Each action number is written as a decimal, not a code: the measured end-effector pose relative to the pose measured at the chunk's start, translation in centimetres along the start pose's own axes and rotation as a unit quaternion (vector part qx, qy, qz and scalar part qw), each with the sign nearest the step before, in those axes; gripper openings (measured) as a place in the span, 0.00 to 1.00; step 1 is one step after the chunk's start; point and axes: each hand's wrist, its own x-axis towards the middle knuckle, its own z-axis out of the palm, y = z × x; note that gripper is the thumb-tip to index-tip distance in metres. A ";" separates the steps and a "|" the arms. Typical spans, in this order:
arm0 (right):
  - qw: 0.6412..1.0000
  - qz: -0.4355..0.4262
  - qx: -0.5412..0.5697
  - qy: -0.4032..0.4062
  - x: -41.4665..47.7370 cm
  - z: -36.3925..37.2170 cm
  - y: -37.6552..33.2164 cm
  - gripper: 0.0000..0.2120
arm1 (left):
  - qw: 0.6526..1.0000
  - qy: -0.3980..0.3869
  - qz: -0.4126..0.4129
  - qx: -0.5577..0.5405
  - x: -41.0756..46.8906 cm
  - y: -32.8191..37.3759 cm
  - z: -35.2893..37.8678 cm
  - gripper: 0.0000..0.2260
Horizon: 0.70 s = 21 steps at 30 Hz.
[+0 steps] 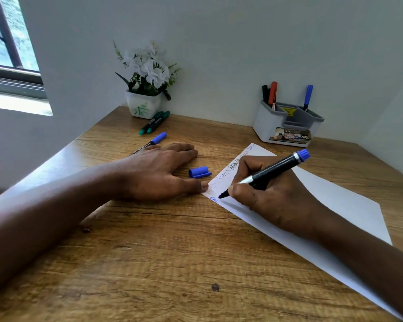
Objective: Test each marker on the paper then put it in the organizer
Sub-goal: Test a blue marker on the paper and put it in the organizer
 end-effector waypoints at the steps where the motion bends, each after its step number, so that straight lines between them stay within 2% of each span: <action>1: 1.000 0.002 -0.004 -0.008 0.0 0.1 0.0 0.08 | 1.000 -0.002 0.000 0.000 0.0 0.0 0.0 0.45; 12: 1.000 0.018 -0.010 0.002 -0.1 0.2 -0.2 0.06 | 1.000 -0.003 0.001 0.006 -0.1 0.2 -0.1 0.45; 16: 0.999 0.020 0.005 0.030 0.0 0.1 0.0 0.08 | 1.000 -0.003 0.003 0.007 -0.2 0.2 0.0 0.45; 21: 1.000 0.016 -0.016 0.016 0.0 0.2 0.0 0.07 | 1.000 0.006 0.001 0.007 -0.2 0.2 0.0 0.45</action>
